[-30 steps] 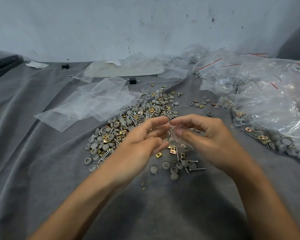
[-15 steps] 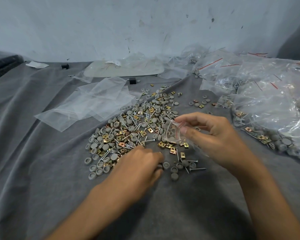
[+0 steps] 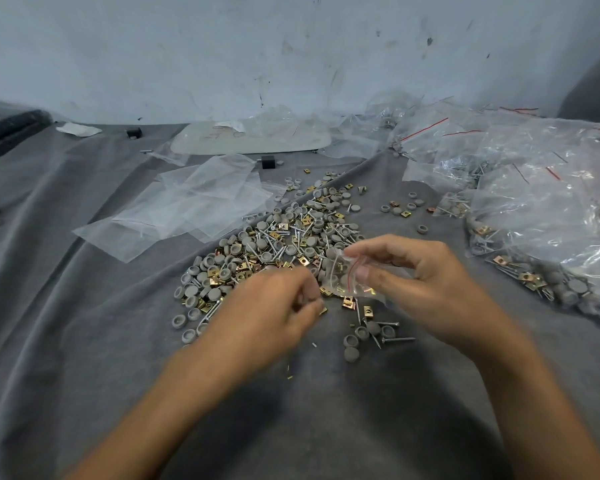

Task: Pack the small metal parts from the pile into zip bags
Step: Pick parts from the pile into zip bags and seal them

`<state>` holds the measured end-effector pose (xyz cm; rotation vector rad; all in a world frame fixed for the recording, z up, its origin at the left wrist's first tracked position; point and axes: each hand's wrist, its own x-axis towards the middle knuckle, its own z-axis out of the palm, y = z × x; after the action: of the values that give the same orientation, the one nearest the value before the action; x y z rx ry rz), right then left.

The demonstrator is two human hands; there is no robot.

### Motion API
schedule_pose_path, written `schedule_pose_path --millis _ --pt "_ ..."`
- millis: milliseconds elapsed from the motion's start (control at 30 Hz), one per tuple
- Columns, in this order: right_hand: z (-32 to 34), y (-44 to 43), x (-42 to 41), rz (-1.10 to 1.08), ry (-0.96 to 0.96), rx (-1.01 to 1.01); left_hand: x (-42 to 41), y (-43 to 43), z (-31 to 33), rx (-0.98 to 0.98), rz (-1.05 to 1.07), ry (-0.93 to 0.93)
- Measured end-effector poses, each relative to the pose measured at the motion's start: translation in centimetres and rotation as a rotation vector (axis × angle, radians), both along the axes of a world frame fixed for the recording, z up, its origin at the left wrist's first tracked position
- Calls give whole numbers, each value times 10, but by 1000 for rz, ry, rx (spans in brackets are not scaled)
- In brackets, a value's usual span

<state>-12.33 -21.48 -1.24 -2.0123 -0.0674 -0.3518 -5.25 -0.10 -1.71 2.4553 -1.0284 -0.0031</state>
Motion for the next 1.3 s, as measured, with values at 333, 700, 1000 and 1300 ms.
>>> schedule_pose_path --millis 333,700,1000,1300 --pt "0 8 1 84 -12 -13 1 -7 4 -357 5 123" --pt "5 -12 -2 -184 -205 251 11 -9 -8 -180 43 14" --pt "9 -12 -3 -210 -218 292 9 -34 -41 138 -10 -141" --pt "11 -9 -4 -203 -184 292 10 -43 -41 175 -94 -144"
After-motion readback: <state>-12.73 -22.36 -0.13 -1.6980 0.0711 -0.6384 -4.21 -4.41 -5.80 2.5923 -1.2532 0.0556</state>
